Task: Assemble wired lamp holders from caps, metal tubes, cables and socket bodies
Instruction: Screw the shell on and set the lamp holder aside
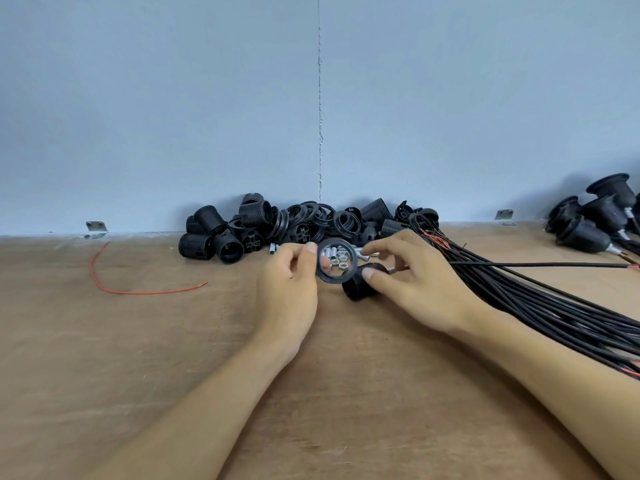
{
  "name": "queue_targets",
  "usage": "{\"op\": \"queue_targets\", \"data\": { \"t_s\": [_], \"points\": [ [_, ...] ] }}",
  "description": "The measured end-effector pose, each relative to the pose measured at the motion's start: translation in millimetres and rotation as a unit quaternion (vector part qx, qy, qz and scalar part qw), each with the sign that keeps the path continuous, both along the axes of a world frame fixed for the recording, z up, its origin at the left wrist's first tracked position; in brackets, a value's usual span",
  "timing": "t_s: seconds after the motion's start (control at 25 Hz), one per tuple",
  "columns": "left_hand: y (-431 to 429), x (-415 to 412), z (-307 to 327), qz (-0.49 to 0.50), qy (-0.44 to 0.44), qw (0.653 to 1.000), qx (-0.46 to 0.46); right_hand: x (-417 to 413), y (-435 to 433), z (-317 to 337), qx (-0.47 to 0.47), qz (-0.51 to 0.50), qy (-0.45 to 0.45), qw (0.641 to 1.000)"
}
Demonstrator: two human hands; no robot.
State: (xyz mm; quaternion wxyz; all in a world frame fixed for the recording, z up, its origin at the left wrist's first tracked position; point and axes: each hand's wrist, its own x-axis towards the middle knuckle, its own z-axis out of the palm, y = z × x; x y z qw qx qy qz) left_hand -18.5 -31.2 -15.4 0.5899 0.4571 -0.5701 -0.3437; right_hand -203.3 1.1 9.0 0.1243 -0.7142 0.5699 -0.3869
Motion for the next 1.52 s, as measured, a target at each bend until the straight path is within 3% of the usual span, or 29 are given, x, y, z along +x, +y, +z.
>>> {"op": "queue_targets", "data": {
  "t_s": [0.12,0.2,0.44,0.76,1.08,1.52],
  "points": [
    [-3.8,1.9,-0.6,0.081,0.015,0.997,0.012,-7.2,-2.0,-3.4,0.053,0.028,0.147,0.987],
    [-3.2,1.1,-0.1,0.087,-0.019,0.996,0.012,-9.4,-4.5,-7.8,0.029,0.029,0.183,0.982],
    [7.2,-4.2,2.7,-0.029,-0.129,0.991,-0.023,-12.0,-8.0,-10.5,-0.035,0.041,0.075,0.996],
    [9.0,1.0,4.1,-0.149,-0.018,0.986,0.072,-10.0,-6.5,-8.4,-0.058,0.027,0.071,0.995],
    [4.7,2.0,6.6,-0.132,0.067,0.978,0.144,-3.8,-1.4,-8.6,-0.048,0.048,0.096,0.993],
    [11.9,-1.7,2.5,-0.057,0.005,0.997,0.059,0.4,-1.7,-9.8,-0.079,0.014,0.094,0.992]
  ]
}}
